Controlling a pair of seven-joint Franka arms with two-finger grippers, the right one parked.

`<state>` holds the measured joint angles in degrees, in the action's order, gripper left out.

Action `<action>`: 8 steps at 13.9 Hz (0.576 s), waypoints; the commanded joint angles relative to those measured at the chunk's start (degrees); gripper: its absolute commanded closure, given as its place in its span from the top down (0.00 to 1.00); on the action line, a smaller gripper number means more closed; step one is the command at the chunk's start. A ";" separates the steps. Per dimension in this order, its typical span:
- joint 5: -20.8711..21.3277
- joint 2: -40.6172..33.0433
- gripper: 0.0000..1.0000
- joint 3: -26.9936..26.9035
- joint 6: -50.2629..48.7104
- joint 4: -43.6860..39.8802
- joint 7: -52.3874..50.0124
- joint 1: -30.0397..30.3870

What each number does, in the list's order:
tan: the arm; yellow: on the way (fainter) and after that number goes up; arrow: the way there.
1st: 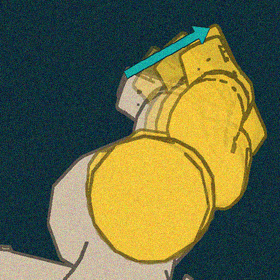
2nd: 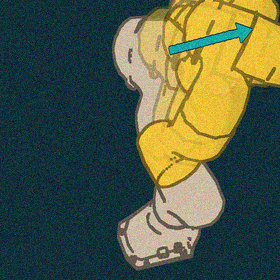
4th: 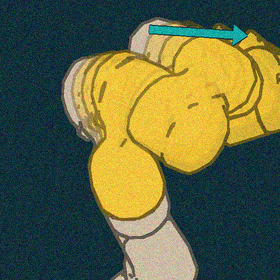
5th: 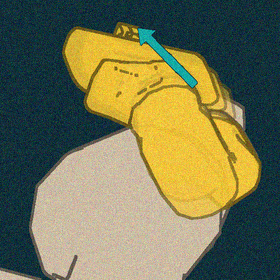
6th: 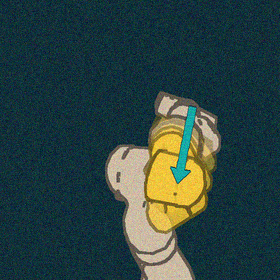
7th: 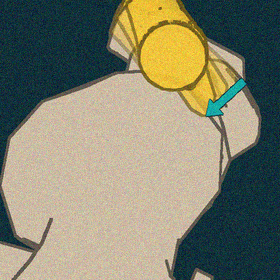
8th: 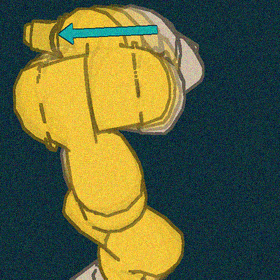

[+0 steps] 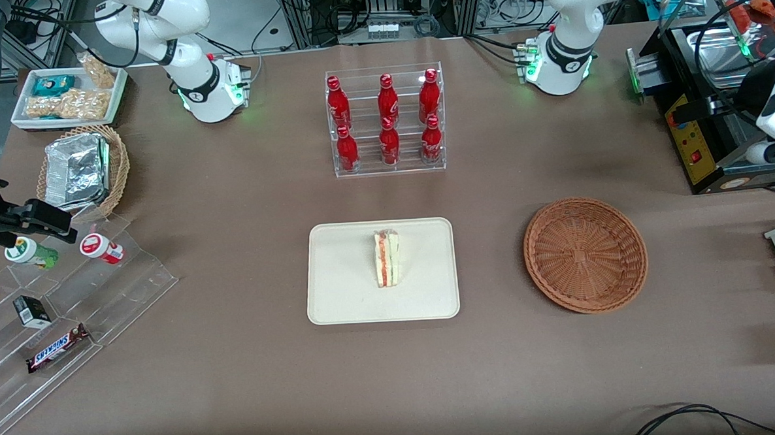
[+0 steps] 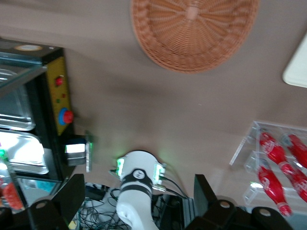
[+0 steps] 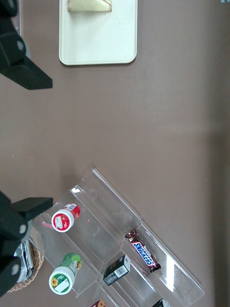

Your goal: Place sandwich from basket to tray

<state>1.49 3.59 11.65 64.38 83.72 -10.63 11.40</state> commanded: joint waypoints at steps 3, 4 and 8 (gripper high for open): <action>1.58 -5.44 1.00 0.92 4.88 6.73 -0.36 -0.67; 1.67 -5.18 1.00 0.92 4.53 5.32 0.25 -0.76; 2.11 -4.21 1.00 0.92 3.91 1.80 0.26 -0.76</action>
<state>3.07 -0.36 12.69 68.30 86.63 -10.87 10.91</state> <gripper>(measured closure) 0.000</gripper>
